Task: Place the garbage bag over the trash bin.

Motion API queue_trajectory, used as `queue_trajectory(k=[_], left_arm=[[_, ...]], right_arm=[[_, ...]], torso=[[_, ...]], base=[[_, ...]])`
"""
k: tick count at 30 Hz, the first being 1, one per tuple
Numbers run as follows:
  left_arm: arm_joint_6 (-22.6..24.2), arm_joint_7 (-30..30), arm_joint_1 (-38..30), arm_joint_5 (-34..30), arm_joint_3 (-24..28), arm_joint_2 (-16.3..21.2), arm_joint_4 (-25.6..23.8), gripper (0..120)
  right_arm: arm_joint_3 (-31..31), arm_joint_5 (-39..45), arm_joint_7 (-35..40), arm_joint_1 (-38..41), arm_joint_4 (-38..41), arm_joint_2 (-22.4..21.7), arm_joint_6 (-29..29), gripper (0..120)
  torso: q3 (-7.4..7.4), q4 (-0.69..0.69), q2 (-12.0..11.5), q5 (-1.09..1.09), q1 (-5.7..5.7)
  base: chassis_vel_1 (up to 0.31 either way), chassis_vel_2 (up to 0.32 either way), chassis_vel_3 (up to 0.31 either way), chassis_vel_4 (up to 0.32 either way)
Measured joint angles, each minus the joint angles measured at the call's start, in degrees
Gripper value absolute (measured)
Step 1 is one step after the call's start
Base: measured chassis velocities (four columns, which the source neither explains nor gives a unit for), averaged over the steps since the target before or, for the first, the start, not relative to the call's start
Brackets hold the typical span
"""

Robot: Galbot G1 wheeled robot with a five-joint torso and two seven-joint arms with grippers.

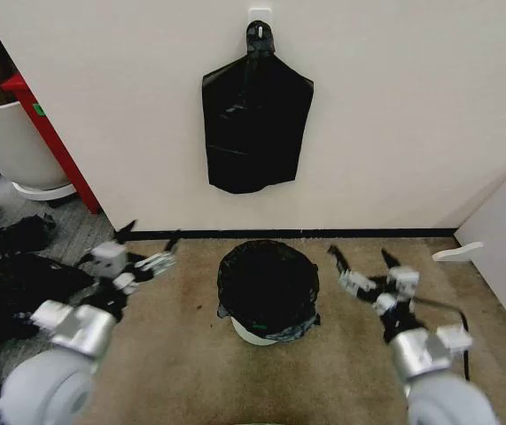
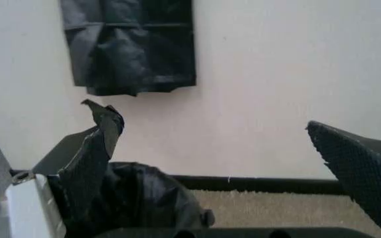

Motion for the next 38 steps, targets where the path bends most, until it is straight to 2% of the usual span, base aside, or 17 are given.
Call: queue_trajectory(k=[4,5,8,11,12,16,22,38], left_arm=[[-4.0,2.5,7.0,2.4,-5.1,-7.7,-2.4,100],[-4.0,2.5,7.0,2.4,-5.1,-7.7,-2.4,100],[-7.0,4.7,11.3,3.7,-7.3,-12.6,-3.7,100],[-9.3,6.0,16.7,4.0,-7.2,-15.7,-5.1,100],[-9.3,6.0,16.7,4.0,-7.2,-15.7,-5.1,100],[-12.8,6.4,24.3,4.3,-4.7,-18.4,-6.3,100],[-15.9,6.1,26.1,6.2,-3.2,-19.9,-6.5,100],[-16.3,5.0,25.3,7.8,-3.3,-19.8,-6.4,100]], right_arm=[[-0.8,-7.9,-2.1,-4.3,0.5,7.2,3.4,100],[-0.8,-7.9,-2.1,-4.3,0.5,7.2,3.4,100],[0.4,-10.5,-3.0,-7.1,0.3,11.4,6.7,100],[3.0,-10.8,-4.7,-9.5,0.3,14.0,9.2,100],[3.0,-10.8,-4.7,-9.5,0.3,14.0,9.2,100],[4.3,-10.9,-6.2,-12.3,-0.1,16.6,12.2,100],[3.5,-11.4,-6.8,-14.3,-0.5,16.1,14.3,100],[3.2,-12.2,-6.2,-14.4,-1.2,15.7,15.1,100]], torso=[[0.00,0.01,0.0,0.01,0.00],[0.00,0.01,0.0,0.01,0.00],[0.00,0.00,0.0,0.01,0.00],[0.00,-0.01,0.0,0.01,0.00],[0.00,-0.01,0.0,0.01,0.00],[0.00,0.00,0.0,0.02,0.00],[0.01,0.00,0.0,0.02,0.00],[0.01,0.00,0.0,0.02,0.00]], base=[[0.000,0.000,0.000,0.000],[0.000,0.000,0.000,0.000],[0.000,0.000,0.000,0.000],[0.000,0.000,0.000,0.000],[0.000,0.000,0.000,0.000],[0.000,0.000,0.000,0.000],[0.000,0.000,0.000,0.000],[0.000,0.000,0.000,0.000]])
